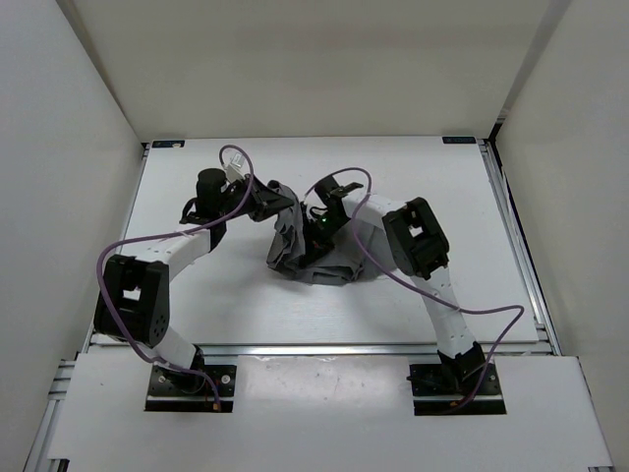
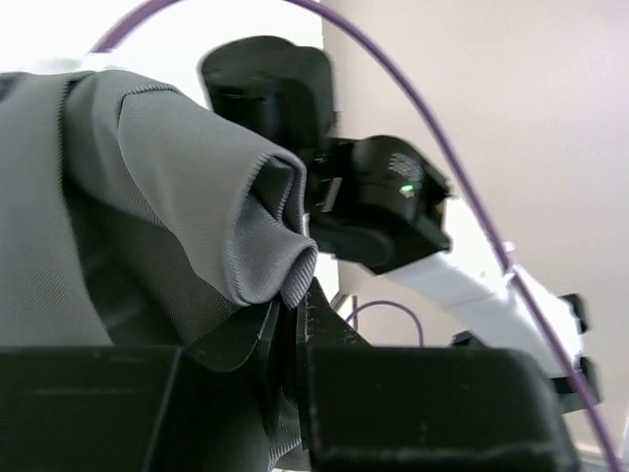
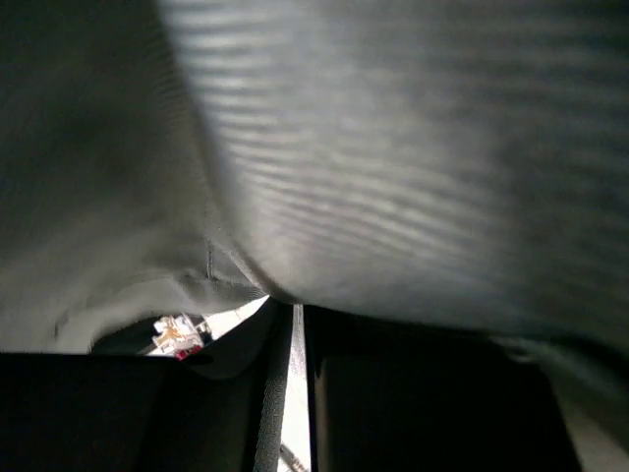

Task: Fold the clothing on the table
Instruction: Fold the skirt

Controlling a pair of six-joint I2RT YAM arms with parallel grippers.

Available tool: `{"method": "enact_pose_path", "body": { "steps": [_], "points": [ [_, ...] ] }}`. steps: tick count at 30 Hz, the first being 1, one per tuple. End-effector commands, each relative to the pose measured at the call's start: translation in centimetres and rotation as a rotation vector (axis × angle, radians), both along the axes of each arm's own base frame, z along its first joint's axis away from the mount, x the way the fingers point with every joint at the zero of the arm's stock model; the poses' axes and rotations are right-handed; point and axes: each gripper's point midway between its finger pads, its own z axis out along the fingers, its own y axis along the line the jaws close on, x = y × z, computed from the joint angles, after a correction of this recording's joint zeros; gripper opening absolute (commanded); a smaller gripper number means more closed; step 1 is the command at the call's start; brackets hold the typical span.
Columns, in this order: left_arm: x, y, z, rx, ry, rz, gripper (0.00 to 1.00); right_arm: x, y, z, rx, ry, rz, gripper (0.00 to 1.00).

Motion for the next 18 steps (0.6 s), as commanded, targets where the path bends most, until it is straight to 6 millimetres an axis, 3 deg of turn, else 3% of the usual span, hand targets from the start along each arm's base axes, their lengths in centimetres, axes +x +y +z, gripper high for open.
{"method": "enact_pose_path", "body": {
  "steps": [1,3,6,12,15,18],
  "points": [
    [1.0,-0.1,3.4,-0.052,-0.073,0.014,0.00,0.0,2.5,-0.3,0.066,0.016,0.039,0.13],
    [1.1,-0.2,3.0,-0.042,-0.071,0.018,0.00,0.7,3.2,0.6,0.113,0.007,0.035,0.13],
    [1.3,0.0,2.8,-0.031,-0.068,0.031,0.00,1.8,2.6,2.7,0.176,-0.001,-0.007,0.13],
    [1.8,0.5,2.2,-0.020,-0.057,0.051,0.00,3.2,-1.8,9.3,0.278,-0.101,-0.132,0.14],
    [2.1,0.8,2.0,-0.019,-0.055,0.068,0.00,3.9,-5.0,9.6,0.240,-0.135,-0.197,0.15],
    [2.2,0.9,1.9,-0.019,-0.056,0.076,0.00,4.9,-8.3,8.4,0.159,-0.155,-0.248,0.15]
  ]
}}
